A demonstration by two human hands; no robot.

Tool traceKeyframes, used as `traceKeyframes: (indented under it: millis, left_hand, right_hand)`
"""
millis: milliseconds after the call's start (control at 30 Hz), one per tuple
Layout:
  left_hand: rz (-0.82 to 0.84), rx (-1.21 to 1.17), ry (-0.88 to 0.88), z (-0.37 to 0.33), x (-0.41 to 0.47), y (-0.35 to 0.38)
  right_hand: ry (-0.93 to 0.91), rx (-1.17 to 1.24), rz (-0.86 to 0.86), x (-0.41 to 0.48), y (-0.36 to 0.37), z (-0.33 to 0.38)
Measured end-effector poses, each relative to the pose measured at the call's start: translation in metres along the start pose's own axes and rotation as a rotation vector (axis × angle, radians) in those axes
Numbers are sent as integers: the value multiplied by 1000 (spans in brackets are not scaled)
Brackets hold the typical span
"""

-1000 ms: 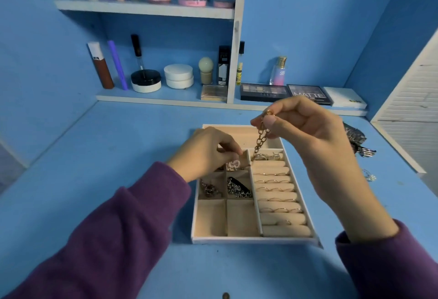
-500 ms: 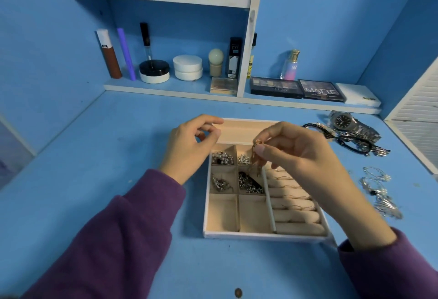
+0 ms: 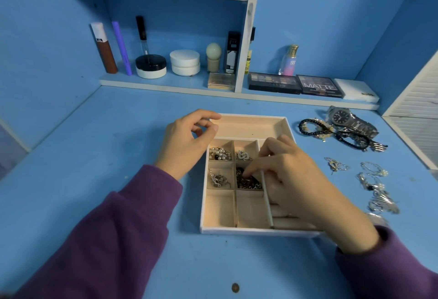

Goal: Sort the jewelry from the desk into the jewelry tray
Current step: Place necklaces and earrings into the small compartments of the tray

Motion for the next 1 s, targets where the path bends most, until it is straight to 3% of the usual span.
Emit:
traceKeyframes:
  millis: [233,433,667,767,1000]
  left_hand:
    - [64,-3,31,-23,-1,7]
    - [355,96,199,-77,-21,56]
    - [611,282,405,-115,-41,139]
    - [699,409,462,-114,-49,173]
    - [674,537,472,-107,-52,199]
  right_hand:
    - [86,57,-27,-1,-16,-14]
    - [264,46,-69,-15,-56,-70]
    - [502,16,-232,-44,-99,-148]
    - [525,-54,-231,-48,-94,-163]
    - [440,-223,-95,-50,-78,-163]
Point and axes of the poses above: each hand's wrist, its own x-axis towards the middle knuckle, its own y-axis out of the palm, z = x × y, the point moved 9 cm from there along x, towards the middle knuckle, and after that the axes turned 14 degrees about -z, right-handed, at the moved point
